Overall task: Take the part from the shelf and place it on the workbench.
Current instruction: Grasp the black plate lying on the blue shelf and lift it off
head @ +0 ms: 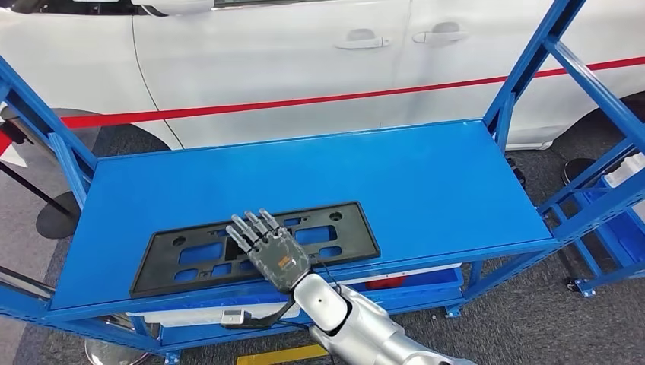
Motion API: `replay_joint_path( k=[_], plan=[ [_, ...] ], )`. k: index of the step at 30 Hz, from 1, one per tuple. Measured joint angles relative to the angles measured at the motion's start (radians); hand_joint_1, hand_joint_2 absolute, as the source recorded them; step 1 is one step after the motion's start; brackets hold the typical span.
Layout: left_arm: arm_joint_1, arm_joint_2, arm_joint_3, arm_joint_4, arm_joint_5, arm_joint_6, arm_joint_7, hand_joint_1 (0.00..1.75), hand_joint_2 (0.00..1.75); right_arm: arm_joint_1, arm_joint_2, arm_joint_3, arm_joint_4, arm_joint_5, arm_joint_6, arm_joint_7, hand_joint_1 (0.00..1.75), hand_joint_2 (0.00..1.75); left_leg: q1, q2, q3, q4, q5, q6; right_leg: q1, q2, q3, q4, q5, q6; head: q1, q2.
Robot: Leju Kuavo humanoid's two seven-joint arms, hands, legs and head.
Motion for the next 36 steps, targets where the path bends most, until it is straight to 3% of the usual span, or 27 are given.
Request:
replay_joint_path(
  k=[3,4,5,6,7,8,10,14,16,18,19,20,21,24,26,28,30,31,34,35,36],
  plan=[
    [-0.005,-0.001,-0.002,0.0,-0.005,-0.001,0.002,0.0,0.0,-0.041,0.005,-0.022,0.053,0.0,0.059,0.016,0.0,1.75,0.0,0.001,0.005,-0.003,-0.003,0.011,-0.004,-0.002,-0.098,0.183,-0.075,0.01,0.001,0.0],
    [-0.005,-0.001,-0.002,0.0,-0.007,-0.001,0.003,0.0,0.0,-0.053,0.007,-0.027,0.072,-0.001,0.078,0.021,0.33,1.75,0.0,0.001,0.007,-0.003,-0.005,0.012,-0.006,-0.002,-0.128,0.229,-0.081,0.012,0.001,0.0],
    [-0.005,-0.001,-0.003,0.0,-0.008,-0.001,0.004,0.0,0.0,-0.066,0.009,-0.032,0.09,-0.002,0.095,0.023,0.75,1.75,0.0,0.001,0.011,-0.003,-0.008,0.011,-0.008,-0.002,-0.14,0.24,-0.069,0.012,0.001,0.0],
    [-0.006,-0.002,-0.005,0.0,-0.008,-0.001,0.004,0.0,0.0,-0.078,0.012,-0.038,0.108,-0.005,0.114,0.025,1.19,1.75,0.0,0.001,0.016,-0.003,-0.011,0.011,-0.009,-0.002,-0.131,0.21,-0.037,0.011,0.001,0.0],
    [-0.006,-0.003,-0.007,0.0,-0.008,-0.001,0.005,0.0,0.0,-0.09,0.016,-0.044,0.125,-0.01,0.133,0.027,1.63,1.75,0.0,0.0,0.023,-0.003,-0.014,0.009,-0.009,-0.003,-0.104,0.147,0.005,0.009,0.001,0.0],
    [-0.007,-0.004,-0.008,0.0,-0.008,-0.001,0.005,0.0,0.0,-0.102,0.02,-0.052,0.142,-0.017,0.157,0.027,1.73,1.75,-0.001,-0.001,0.029,-0.003,-0.018,0.006,-0.008,-0.003,-0.072,0.076,0.037,0.005,0.001,0.0],
    [-0.009,-0.005,-0.01,0.0,-0.005,-0.002,0.006,0.0,0.0,-0.122,0.028,-0.071,0.171,-0.036,0.204,0.029,1.75,1.75,-0.004,-0.003,0.035,-0.001,-0.025,-0.004,-0.005,-0.003,-0.028,-0.022,0.069,-0.002,0.0,0.0],
    [-0.011,-0.005,-0.01,0.0,0.003,-0.002,0.009,0.0,0.0,-0.147,0.037,-0.106,0.21,-0.067,0.251,0.03,1.75,1.75,-0.003,-0.001,0.037,0.003,-0.036,-0.028,-0.005,0.0,-0.018,-0.045,0.069,-0.022,-0.001,0.0],
    [-0.01,-0.004,-0.01,0.0,0.004,-0.002,0.01,0.0,0.0,-0.153,0.039,-0.119,0.222,-0.075,0.255,0.028,1.75,1.75,-0.002,-0.001,0.006,0.073,-0.08,-0.036,-0.009,-0.002,-0.013,-0.052,0.072,-0.032,-0.002,0.0],
    [-0.008,-0.004,-0.01,0.0,0.006,-0.002,0.01,0.0,0.0,-0.156,0.039,-0.131,0.231,-0.081,0.251,0.023,1.75,1.75,-0.001,0.0,-0.057,0.204,-0.141,-0.041,-0.008,-0.005,-0.013,-0.052,0.07,-0.037,-0.003,0.0],
    [-0.006,-0.004,-0.01,0.0,0.008,-0.001,0.011,0.0,0.0,-0.156,0.038,-0.136,0.234,-0.083,0.246,0.02,1.75,1.75,-0.001,0.0,-0.084,0.256,-0.156,-0.043,-0.007,-0.006,-0.012,-0.052,0.069,-0.038,-0.003,0.0],
    [-0.003,-0.004,-0.01,0.0,0.009,-0.001,0.011,0.0,0.0,-0.156,0.038,-0.141,0.237,-0.086,0.241,0.016,1.75,1.75,-0.001,0.0,-0.097,0.277,-0.152,-0.044,-0.006,-0.006,-0.012,-0.051,0.068,-0.038,-0.003,0.0],
    [0.0,-0.004,-0.01,0.0,0.011,0.0,0.012,0.0,0.0,-0.157,0.037,-0.146,0.239,-0.087,0.237,0.013,1.75,1.75,-0.001,0.0,-0.091,0.257,-0.129,-0.044,-0.006,-0.005,-0.01,-0.05,0.067,-0.037,-0.003,0.0],
    [0.002,-0.004,-0.01,0.0,0.012,0.003,0.012,0.0,0.0,-0.158,0.037,-0.156,0.241,-0.092,0.221,0.007,1.75,1.75,-0.002,0.0,-0.003,0.064,-0.031,-0.034,-0.005,-0.004,-0.003,-0.046,0.061,-0.029,-0.003,0.0],
    [0.002,-0.005,-0.01,0.0,0.013,0.005,0.012,0.0,0.0,-0.158,0.034,-0.166,0.242,-0.096,0.201,0.002,1.75,1.75,-0.006,0.0,0.026,-0.001,-0.017,-0.024,-0.003,-0.004,-0.003,-0.044,0.059,-0.019,-0.002,0.0],
    [0.003,-0.005,-0.009,0.0,0.016,0.007,0.011,0.0,0.0,-0.155,0.029,-0.175,0.242,-0.098,0.174,-0.005,1.75,1.75,-0.008,-0.001,0.027,-0.006,-0.014,-0.012,-0.002,-0.002,-0.004,-0.047,0.062,-0.008,-0.001,0.0],
    [0.003,-0.005,-0.009,0.0,0.019,0.008,0.01,0.0,0.0,-0.149,0.02,-0.184,0.239,-0.098,0.146,-0.013,1.75,1.75,-0.005,0.002,0.029,-0.013,-0.007,0.001,-0.004,-0.002,-0.013,-0.025,0.044,0.004,0.0,0.0],
    [0.003,-0.006,-0.008,0.0,0.019,0.008,0.009,0.0,0.0,-0.145,0.014,-0.189,0.236,-0.098,0.134,-0.016,1.75,1.75,-0.002,0.004,0.03,-0.017,-0.004,0.006,-0.005,-0.002,-0.03,0.012,0.02,0.009,0.0,0.0],
    [0.004,-0.006,-0.005,0.0,0.023,0.009,0.005,0.0,0.0,-0.122,-0.004,-0.202,0.217,-0.111,0.08,-0.036,1.75,1.75,-0.002,0.005,0.026,-0.017,-0.003,0.013,-0.009,-0.003,-0.117,0.192,-0.064,0.018,0.001,0.0],
    [0.006,-0.006,-0.002,0.0,0.028,0.009,0.002,0.0,0.0,-0.107,-0.01,-0.209,0.2,-0.128,0.051,-0.054,1.75,1.75,-0.002,0.005,0.025,-0.017,-0.003,0.013,-0.011,-0.003,-0.133,0.221,-0.066,0.019,0.001,0.0],
    [0.008,-0.006,0.001,0.0,0.033,0.01,-0.002,0.0,0.0,-0.089,-0.017,-0.219,0.175,-0.154,0.02,-0.079,1.75,1.75,-0.002,0.004,0.026,-0.016,-0.004,0.012,-0.012,-0.003,-0.129,0.211,-0.049,0.02,0.001,0.0]
  ],
)
